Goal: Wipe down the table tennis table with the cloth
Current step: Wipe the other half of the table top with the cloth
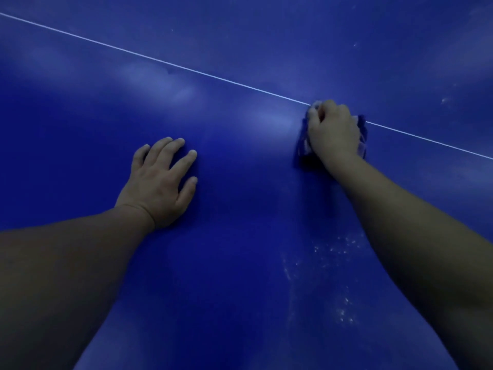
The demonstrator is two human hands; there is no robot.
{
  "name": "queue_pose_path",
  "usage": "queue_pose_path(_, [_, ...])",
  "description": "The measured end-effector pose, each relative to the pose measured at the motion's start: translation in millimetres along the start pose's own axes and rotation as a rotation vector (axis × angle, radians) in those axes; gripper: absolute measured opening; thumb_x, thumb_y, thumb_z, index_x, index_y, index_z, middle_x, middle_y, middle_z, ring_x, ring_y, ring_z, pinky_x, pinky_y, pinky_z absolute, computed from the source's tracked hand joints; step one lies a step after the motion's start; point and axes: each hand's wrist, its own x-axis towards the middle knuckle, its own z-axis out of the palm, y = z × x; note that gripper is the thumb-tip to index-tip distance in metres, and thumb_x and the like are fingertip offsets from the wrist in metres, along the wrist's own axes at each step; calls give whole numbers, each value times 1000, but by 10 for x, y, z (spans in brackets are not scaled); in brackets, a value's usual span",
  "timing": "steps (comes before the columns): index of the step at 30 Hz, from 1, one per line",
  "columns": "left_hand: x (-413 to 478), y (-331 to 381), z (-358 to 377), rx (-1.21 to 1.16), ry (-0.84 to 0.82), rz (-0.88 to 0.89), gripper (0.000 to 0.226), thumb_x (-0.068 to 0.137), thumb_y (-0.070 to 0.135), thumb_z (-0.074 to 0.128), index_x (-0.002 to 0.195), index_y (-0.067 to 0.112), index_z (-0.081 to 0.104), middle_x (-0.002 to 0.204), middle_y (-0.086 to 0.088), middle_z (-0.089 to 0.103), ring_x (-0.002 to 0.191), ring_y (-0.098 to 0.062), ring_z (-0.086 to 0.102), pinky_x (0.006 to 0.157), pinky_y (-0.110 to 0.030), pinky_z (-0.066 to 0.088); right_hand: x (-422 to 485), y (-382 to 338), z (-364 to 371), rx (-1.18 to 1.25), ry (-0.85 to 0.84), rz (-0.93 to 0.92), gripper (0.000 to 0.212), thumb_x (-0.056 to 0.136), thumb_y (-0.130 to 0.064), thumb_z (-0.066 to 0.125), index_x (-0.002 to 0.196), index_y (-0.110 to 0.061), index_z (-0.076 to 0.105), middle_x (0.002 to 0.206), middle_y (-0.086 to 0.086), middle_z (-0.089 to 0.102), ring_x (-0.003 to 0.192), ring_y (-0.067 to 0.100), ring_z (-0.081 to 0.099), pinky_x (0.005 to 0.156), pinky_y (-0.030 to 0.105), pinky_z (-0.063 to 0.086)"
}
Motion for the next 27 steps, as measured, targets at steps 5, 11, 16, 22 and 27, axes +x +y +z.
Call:
queue_pose_path(5, [0, 24, -36, 28, -14, 5, 63, 95, 46, 32, 143, 11, 52, 151, -20, 41, 142, -39, 32, 115, -56, 19, -1643, 177, -217, 78, -111, -272, 28, 101, -38, 52, 96, -13, 64, 90, 13, 59, 80, 36, 57, 69, 45, 47])
queue_pose_path(11, [-55, 106, -113, 135, -59, 135, 57, 97, 37, 33, 140, 8, 56, 147, -20, 49, 138, -42, 41, 110, -59, 28, -1571, 209, -210, 21, -93, -337, 30, 102, -38, 53, 94, -11, 64, 92, 15, 61, 83, 39, 59, 68, 46, 48])
queue_pose_path(16, [-169, 257, -149, 268, -136, 23, 57, 103, 40, 31, 154, 16, 36, 161, -16, 30, 148, -35, 25, 115, -54, 24, -1586, -84, -115, 12, -59, -87, 35, 104, -44, 43, 109, -15, 63, 109, 13, 61, 99, 38, 58, 82, 46, 47])
queue_pose_path(22, [-1259, 765, -157, 28, -135, -43, 62, 98, 42, 29, 149, 11, 46, 158, -16, 36, 146, -34, 33, 117, -56, 26, -3108, 207, -405, 90, -214, -544, 25, 100, -37, 55, 90, -16, 65, 80, 6, 57, 66, 28, 52, 57, 44, 46])
queue_pose_path(27, [-2543, 945, 63, -13, -174, -142, 66, 103, 48, 18, 150, 11, 44, 161, -13, 31, 150, -31, 26, 118, -61, 21, -2278, 214, -326, 12, -114, -298, 31, 101, -38, 54, 95, -10, 66, 96, 17, 61, 86, 41, 60, 73, 48, 48])
